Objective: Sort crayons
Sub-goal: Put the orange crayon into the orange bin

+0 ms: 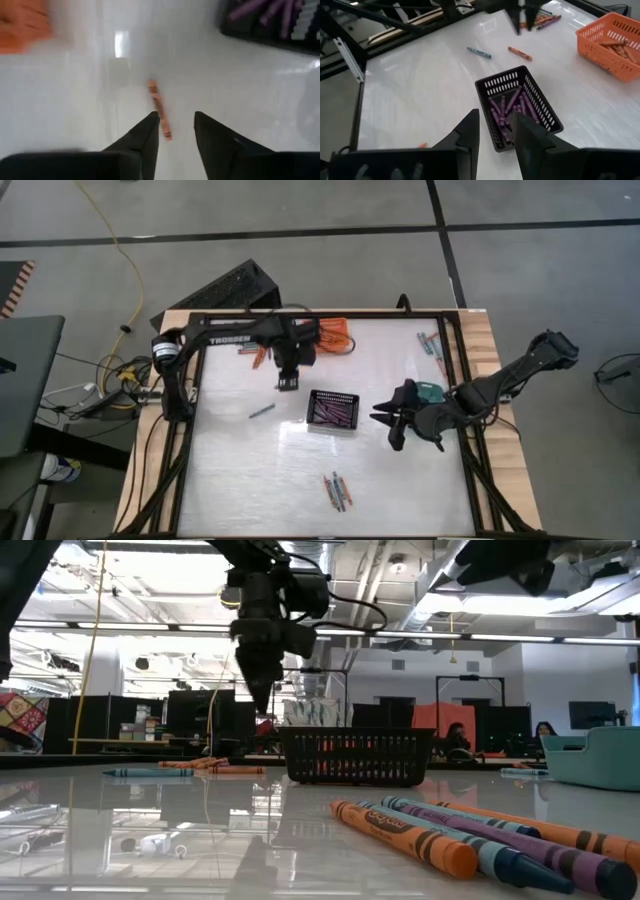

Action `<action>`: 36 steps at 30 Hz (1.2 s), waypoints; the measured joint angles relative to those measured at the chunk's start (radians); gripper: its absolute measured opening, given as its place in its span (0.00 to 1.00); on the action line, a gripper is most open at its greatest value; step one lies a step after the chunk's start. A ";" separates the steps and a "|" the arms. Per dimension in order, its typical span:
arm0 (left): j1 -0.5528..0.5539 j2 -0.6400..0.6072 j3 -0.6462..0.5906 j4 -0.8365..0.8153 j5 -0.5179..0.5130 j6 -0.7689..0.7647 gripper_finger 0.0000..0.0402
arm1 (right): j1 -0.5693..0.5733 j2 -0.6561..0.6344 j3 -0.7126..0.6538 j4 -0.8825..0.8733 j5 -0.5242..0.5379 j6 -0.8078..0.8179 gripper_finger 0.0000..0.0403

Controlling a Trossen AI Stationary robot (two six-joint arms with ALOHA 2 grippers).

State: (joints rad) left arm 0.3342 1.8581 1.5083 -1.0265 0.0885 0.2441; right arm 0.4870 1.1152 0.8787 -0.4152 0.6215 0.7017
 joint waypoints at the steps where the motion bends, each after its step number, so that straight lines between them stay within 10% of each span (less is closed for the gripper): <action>1: -0.013 -0.010 -0.031 0.029 -0.006 -0.007 0.31 | -0.004 -0.001 0.000 -0.001 -0.008 -0.002 0.28; 23: 0.002 -0.048 -0.430 0.417 -0.074 -0.116 0.30 | -0.018 -0.004 0.000 0.008 -0.048 -0.002 0.28; 36: 0.007 -0.048 -0.449 0.451 -0.075 -0.091 0.01 | -0.026 -0.004 0.000 0.008 -0.048 -0.002 0.28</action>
State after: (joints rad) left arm 0.3408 1.8104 1.0588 -0.5755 0.0135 0.1535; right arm 0.4610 1.1110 0.8791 -0.4072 0.5735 0.6994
